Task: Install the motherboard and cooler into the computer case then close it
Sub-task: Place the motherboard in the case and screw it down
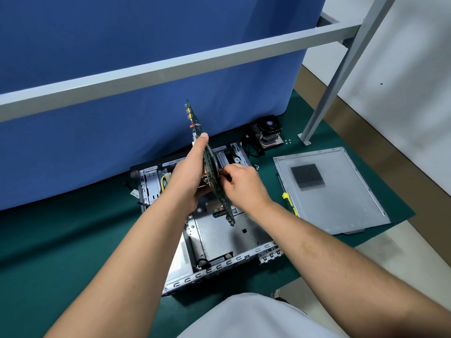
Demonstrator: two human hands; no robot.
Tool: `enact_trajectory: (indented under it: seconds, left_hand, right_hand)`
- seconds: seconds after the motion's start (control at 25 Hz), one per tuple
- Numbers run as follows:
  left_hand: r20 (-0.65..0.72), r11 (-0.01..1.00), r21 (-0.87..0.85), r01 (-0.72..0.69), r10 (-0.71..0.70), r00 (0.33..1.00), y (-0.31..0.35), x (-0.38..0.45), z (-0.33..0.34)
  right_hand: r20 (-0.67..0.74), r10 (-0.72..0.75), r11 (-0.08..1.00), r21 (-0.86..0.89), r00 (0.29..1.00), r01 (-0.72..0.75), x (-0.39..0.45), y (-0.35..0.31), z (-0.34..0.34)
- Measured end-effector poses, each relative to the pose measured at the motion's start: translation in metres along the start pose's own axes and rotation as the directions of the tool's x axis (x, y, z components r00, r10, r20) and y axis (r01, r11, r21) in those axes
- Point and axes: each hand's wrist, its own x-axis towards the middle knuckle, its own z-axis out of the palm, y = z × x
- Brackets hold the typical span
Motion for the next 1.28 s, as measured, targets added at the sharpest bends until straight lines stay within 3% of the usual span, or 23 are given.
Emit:
enact_trajectory:
  seconds: [0.32,0.44,0.52,0.6,0.68,0.8,0.88,0.96,1.08,1.24,1.28]
  left_hand:
    - [-0.005,0.993,0.112,-0.023,0.023,1.0,0.005,-0.002,0.011]
    - [-0.034,0.988,0.152,-0.013,0.018,0.999,0.009,-0.001,0.012]
    - [-0.01,0.993,0.117,-0.007,0.008,1.0,0.01,0.002,0.01]
    - [0.04,0.999,0.052,-0.015,0.013,0.999,0.011,0.003,0.008]
    - [0.076,1.0,0.019,-0.018,0.016,0.997,0.011,0.004,0.009]
    - [0.093,0.999,-0.02,-0.03,0.031,0.995,0.009,0.005,0.013]
    - [0.127,0.998,-0.025,-0.055,0.058,0.99,0.006,0.005,0.011]
    - [0.154,0.998,-0.01,-0.069,0.07,0.986,-0.001,0.007,0.002]
    - [0.131,0.998,-0.017,-0.06,0.062,0.99,-0.02,0.016,-0.012]
    - [-0.085,0.998,-0.048,-0.027,0.023,0.996,-0.053,0.028,-0.025]
    - [-0.106,0.999,-0.046,-0.002,-0.003,0.994,-0.06,0.03,-0.028]
  right_hand:
    - [0.141,0.037,0.994,-0.107,0.989,-0.022,0.006,0.001,-0.013]
    - [0.238,0.069,0.997,-0.031,0.969,-0.064,0.007,0.0,-0.022]
    - [0.366,0.137,0.973,0.124,0.92,-0.194,0.007,0.002,-0.027]
    - [0.568,0.137,0.918,0.235,0.811,-0.32,0.003,0.002,-0.033]
    - [0.639,0.062,0.904,0.291,0.767,-0.314,-0.003,0.0,-0.032]
    - [0.387,0.135,0.941,0.238,0.912,-0.24,-0.011,-0.004,-0.013]
    - [0.229,0.221,0.935,0.225,0.948,-0.272,-0.017,-0.007,-0.004]
    - [0.172,0.233,0.93,0.247,0.957,-0.271,-0.019,-0.003,-0.004]
    - [0.155,0.356,0.847,0.362,0.921,-0.389,-0.02,0.003,-0.015]
    - [0.165,0.554,0.615,0.58,0.816,-0.535,-0.025,0.019,-0.021]
    - [0.189,0.581,0.516,0.667,0.792,-0.538,-0.028,0.022,-0.021]
